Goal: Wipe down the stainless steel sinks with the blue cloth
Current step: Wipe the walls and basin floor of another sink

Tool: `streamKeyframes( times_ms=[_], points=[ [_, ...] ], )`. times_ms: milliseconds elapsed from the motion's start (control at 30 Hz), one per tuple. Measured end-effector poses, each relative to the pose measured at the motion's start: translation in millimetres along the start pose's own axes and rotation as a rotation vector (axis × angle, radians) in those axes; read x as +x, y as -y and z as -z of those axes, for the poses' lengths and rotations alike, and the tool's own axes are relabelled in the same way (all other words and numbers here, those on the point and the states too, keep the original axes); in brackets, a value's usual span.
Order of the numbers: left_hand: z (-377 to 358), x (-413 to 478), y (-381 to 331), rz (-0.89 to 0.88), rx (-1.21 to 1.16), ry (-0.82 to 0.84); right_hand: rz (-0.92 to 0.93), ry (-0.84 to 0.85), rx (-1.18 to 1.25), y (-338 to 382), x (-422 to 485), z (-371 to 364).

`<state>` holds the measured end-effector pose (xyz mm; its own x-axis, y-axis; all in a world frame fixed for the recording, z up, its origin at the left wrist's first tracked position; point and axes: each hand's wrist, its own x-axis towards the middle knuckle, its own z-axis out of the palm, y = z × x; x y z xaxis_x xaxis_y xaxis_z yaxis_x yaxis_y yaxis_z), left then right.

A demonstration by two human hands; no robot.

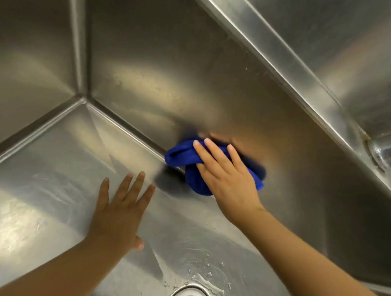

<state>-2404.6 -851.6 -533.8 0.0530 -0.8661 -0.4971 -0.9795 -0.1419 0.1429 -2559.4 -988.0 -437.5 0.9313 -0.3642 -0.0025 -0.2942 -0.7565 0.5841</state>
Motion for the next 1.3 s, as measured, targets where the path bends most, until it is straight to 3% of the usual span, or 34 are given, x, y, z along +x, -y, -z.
streamKeyframes(
  times_ms=[67,200,333,400,533,600,833,1000,1067,1300],
  points=[
    [-1,1,0,-0.005,0.005,0.003,-0.058,0.022,0.039,-3,0,10],
    [-3,2,0,-0.009,-0.029,-0.018,-0.223,-0.259,0.125,-29,15,53],
    [-2,1,0,-0.007,-0.011,-0.030,-0.250,-0.382,0.075,-30,13,41],
    [-1,0,1,-0.010,0.027,0.019,-0.196,-0.337,0.039,-13,3,9],
    [-1,2,1,-0.009,0.035,0.000,-0.046,0.038,0.088,24,-18,-37],
    [-2,2,3,-0.016,0.037,0.004,-0.058,0.035,0.118,23,-13,-30],
    [-1,1,1,-0.015,-0.010,0.017,-0.227,-0.292,0.180,-5,31,20],
    [2,2,4,-0.016,-0.003,0.035,-0.005,-0.076,0.093,17,33,-16],
    [3,2,4,-0.029,0.002,0.029,-0.044,-0.034,0.117,22,36,-13],
    [19,-2,48,-0.016,-0.055,0.017,-0.361,-0.534,0.200,-16,73,78]
  ],
)
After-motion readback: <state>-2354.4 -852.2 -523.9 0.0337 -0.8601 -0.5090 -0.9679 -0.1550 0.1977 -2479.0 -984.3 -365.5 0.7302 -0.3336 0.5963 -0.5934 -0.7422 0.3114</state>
